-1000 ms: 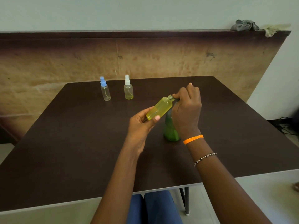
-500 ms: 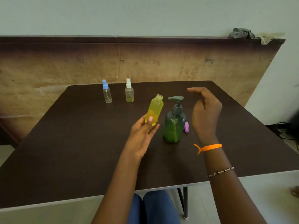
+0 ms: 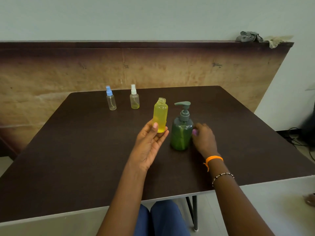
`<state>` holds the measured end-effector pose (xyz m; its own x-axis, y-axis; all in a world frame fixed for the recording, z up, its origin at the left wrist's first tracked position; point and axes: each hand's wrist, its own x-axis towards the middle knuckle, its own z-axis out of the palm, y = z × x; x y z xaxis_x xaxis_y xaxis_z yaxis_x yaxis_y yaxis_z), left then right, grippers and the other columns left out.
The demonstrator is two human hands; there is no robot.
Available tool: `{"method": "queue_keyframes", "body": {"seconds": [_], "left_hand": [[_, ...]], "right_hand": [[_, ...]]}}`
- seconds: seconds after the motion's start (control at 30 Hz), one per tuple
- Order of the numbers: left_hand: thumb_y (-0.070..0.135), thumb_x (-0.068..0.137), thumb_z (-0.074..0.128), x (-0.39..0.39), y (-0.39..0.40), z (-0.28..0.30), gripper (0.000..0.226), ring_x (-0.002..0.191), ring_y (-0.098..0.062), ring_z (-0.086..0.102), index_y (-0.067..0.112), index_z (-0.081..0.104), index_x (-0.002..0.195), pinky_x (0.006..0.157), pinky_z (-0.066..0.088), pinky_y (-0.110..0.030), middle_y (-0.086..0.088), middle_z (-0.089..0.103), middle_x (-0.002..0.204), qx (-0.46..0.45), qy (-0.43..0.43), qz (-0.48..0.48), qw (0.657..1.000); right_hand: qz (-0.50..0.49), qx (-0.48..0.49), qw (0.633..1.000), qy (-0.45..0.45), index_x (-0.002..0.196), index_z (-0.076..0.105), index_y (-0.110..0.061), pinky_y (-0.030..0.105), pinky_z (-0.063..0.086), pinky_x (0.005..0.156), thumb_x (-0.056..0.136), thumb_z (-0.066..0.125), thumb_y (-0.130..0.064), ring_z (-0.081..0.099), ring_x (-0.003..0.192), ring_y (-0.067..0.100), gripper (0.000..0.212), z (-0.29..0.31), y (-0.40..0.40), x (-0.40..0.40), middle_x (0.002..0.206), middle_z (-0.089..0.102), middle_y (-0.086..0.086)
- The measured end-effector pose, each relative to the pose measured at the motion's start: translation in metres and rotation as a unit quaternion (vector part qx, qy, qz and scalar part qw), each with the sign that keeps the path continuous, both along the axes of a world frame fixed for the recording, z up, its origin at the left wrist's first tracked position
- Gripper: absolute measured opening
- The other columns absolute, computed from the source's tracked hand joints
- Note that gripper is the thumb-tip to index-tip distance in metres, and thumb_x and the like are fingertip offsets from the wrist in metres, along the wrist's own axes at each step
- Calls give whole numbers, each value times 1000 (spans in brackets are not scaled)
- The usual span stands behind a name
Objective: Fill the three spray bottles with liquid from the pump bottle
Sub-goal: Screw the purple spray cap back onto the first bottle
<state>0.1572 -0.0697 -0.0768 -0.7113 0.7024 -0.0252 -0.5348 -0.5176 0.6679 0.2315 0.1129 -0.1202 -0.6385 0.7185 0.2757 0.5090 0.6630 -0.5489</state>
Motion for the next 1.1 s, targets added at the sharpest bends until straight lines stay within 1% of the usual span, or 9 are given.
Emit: {"method": "queue_keyframes", "body": {"seconds": [0.13, 0.2, 0.3, 0.43, 0.57, 0.77, 0.9, 1.03, 1.1], "left_hand": [[15, 92, 47, 0, -1, 5, 24, 87, -15, 67, 8, 54, 114, 83, 56, -28, -9, 66, 103, 14, -5, 4, 1000], [16, 93, 47, 1, -2, 7, 23, 88, -15, 67, 7, 54, 113, 83, 56, -28, -9, 67, 103, 18, -8, 3, 1000], [16, 93, 47, 2, -3, 8, 23, 87, -14, 68, 7, 55, 112, 83, 56, -28, -9, 68, 101, 25, -9, 4, 1000], [17, 93, 46, 4, -4, 11, 22, 84, -13, 69, 7, 57, 109, 82, 56, -28, -8, 69, 99, 30, -8, 3, 1000], [17, 93, 46, 6, -6, 15, 23, 82, -14, 69, 7, 56, 111, 82, 56, -28, -10, 67, 100, 35, -13, 8, 999], [16, 93, 47, 4, -10, 18, 33, 89, -17, 66, 3, 51, 123, 86, 55, -30, -12, 62, 109, 30, -14, 21, 999], [15, 93, 48, 0, -12, 17, 31, 91, -19, 63, 3, 51, 122, 87, 54, -32, -12, 62, 107, 18, -17, 30, 999], [14, 93, 48, -2, -13, 15, 31, 92, -19, 62, 3, 50, 122, 87, 53, -32, -13, 62, 108, 11, -22, 33, 999], [14, 93, 48, -4, -14, 15, 31, 91, -19, 62, 3, 51, 121, 87, 53, -32, -13, 62, 108, 10, -26, 36, 999]], "right_hand": [[-15, -1, 1000, 13, 96, 59, -6, 30, 39, 69, 86, 61, -4, 54, 91, 25, 10, -4, 5, -2, 99, 55, 9], [-21, -20, 998, 47, 93, 60, -5, 29, 39, 69, 86, 61, -4, 56, 89, 26, 8, -2, 8, -2, 97, 59, 11], [-38, -49, 986, 156, 88, 60, -6, 32, 46, 72, 81, 64, -1, 59, 85, 26, 9, 12, 7, 1, 91, 63, 11], [-26, -80, 954, 288, 92, 62, -12, 6, 43, 66, 77, 68, 1, 57, 76, 9, 21, 56, 1, 12, 90, 63, 4], [88, -121, 913, 380, 96, 65, -15, 12, 46, 74, 78, 67, 8, 60, 79, -1, 29, 107, -11, 19, 90, 66, -3], [242, -124, 884, 380, 98, 62, -18, 11, 46, 79, 81, 63, 12, 61, 89, -4, 35, 148, -36, 18, 99, 64, -4], [291, -107, 883, 351, 96, 62, -23, 13, 47, 80, 81, 62, 13, 60, 93, -2, 40, 156, -41, 10, 101, 63, -4], [324, -80, 892, 305, 101, 61, -13, 10, 47, 77, 80, 60, 16, 58, 92, -7, 36, 162, -42, 3, 100, 61, -5], [334, -63, 896, 284, 101, 61, -14, 9, 46, 77, 80, 61, 15, 57, 93, -8, 36, 165, -40, 1, 99, 61, -7]]}}
